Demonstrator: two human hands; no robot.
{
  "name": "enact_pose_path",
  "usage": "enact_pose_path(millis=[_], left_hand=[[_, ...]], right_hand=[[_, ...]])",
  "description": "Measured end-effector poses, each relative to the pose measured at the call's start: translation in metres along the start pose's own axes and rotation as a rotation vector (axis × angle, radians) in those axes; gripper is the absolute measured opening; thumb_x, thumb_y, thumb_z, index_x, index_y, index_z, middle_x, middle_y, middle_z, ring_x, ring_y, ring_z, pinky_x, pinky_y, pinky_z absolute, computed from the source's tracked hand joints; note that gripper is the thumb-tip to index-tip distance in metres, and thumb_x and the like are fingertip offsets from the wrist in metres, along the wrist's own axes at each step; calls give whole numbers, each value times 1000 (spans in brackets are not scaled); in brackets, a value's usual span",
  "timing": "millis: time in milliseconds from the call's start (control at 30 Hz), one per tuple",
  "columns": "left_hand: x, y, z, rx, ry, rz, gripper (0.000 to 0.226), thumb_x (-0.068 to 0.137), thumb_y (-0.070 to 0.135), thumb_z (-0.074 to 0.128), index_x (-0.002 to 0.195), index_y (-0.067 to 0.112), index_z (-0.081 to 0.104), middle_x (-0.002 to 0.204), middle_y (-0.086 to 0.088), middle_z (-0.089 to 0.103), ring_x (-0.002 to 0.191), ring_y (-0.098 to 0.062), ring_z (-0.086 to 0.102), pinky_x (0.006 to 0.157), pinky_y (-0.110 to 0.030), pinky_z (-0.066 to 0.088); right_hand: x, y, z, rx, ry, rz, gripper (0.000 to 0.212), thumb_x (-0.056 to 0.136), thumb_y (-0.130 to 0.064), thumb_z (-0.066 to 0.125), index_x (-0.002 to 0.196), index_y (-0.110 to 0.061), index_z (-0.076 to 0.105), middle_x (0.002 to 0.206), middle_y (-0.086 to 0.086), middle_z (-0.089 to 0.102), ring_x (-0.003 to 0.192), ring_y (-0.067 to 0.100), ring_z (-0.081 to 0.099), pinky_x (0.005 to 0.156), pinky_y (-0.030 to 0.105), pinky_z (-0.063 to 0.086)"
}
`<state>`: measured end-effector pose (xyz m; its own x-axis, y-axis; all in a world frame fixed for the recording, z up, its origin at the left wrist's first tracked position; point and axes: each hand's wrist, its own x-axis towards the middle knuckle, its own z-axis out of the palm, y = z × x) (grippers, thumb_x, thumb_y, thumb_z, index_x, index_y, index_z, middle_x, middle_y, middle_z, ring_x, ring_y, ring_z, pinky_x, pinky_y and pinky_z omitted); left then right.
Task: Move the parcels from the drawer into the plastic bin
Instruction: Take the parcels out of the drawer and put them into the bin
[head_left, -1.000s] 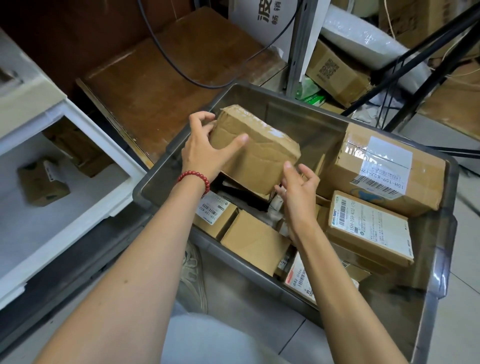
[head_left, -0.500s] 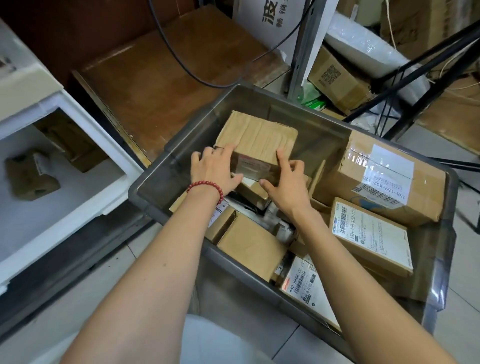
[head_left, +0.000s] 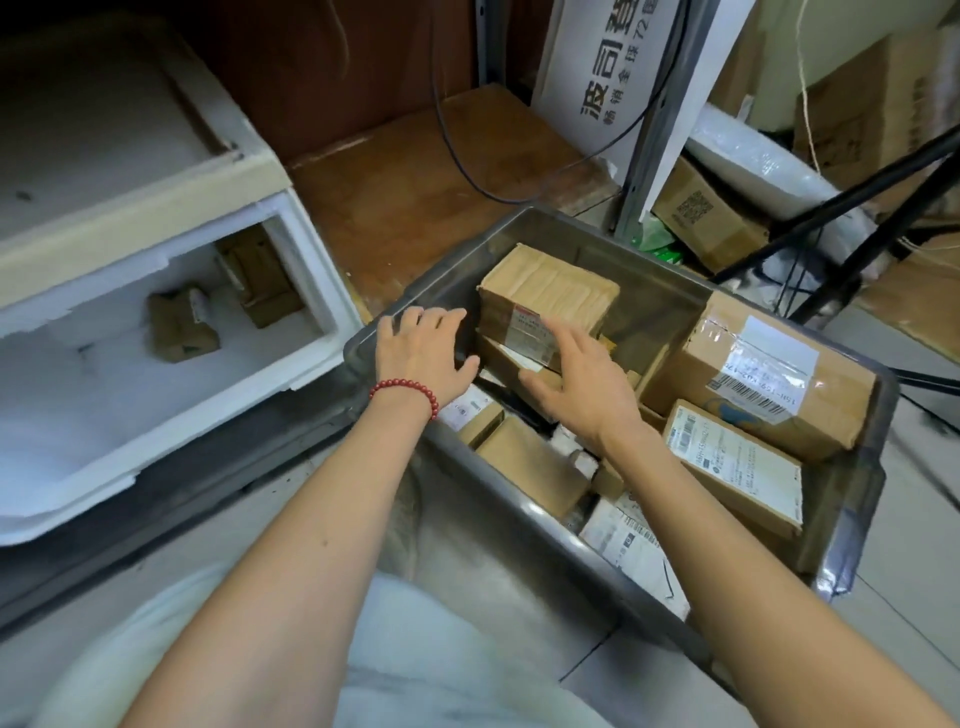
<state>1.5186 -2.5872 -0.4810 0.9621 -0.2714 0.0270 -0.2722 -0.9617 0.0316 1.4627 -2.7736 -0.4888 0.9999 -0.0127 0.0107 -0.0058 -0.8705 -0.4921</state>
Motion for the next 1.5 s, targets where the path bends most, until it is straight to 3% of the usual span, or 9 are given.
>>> enact_pose_path(millis=[233, 400, 667, 933, 1267, 1400, 1500], left_hand=[[-88, -68, -22, 44, 50, -215, 58, 89, 54, 47, 140, 28, 40, 140, 0, 48, 130, -23, 39, 106, -46, 29], [-160, -119, -18, -25, -6, -511, 60, 89, 57, 47, 141, 28, 37, 141, -1, 48, 129, -25, 41, 105, -46, 29], [-189, -181, -29, -66, 11, -648, 64, 90, 54, 48, 145, 26, 33, 144, -4, 44, 132, -26, 38, 112, -50, 20], [-169, -243, -21, -71, 4, -706, 67, 91, 55, 46, 147, 24, 27, 148, -5, 39, 133, -29, 37, 110, -47, 26], [-93, -324, 44, -132, -32, -718, 69, 89, 56, 49, 147, 25, 27, 148, -9, 36, 132, -33, 38, 105, -47, 35], [-47, -348, 75, -113, -53, -738, 68, 89, 58, 47, 147, 30, 25, 150, -6, 34, 132, -32, 37, 103, -47, 34], [-20, -365, 92, -107, -61, -716, 68, 89, 54, 50, 147, 29, 26, 148, -9, 36, 130, -34, 39, 101, -47, 36]], right_hand=[[-13, -68, 6, -82, -55, -175, 66, 93, -54, 51, 150, -28, 29, 154, 0, 36, 140, 24, 35, 108, 45, 38], [-20, -122, 24, -72, -133, -353, 64, 94, -51, 51, 149, -25, 34, 154, 1, 36, 140, 22, 35, 112, 38, 34], [-9, -197, 69, -117, -298, -549, 60, 96, -47, 51, 147, -22, 35, 153, 1, 36, 139, 23, 35, 109, 37, 34], [37, -232, 118, -183, -321, -617, 56, 98, -48, 45, 145, -19, 37, 154, 4, 35, 139, 26, 36, 113, 40, 31], [131, -257, 205, -261, -362, -562, 50, 99, -53, 33, 141, -27, 39, 143, 8, 47, 127, 31, 46, 101, 43, 39], [169, -270, 237, -262, -370, -573, 51, 98, -54, 36, 143, -29, 37, 146, 5, 41, 130, 30, 43, 96, 40, 40], [198, -281, 257, -270, -445, -560, 56, 99, -52, 37, 150, -30, 26, 157, 3, 26, 140, 30, 32, 106, 43, 34]])
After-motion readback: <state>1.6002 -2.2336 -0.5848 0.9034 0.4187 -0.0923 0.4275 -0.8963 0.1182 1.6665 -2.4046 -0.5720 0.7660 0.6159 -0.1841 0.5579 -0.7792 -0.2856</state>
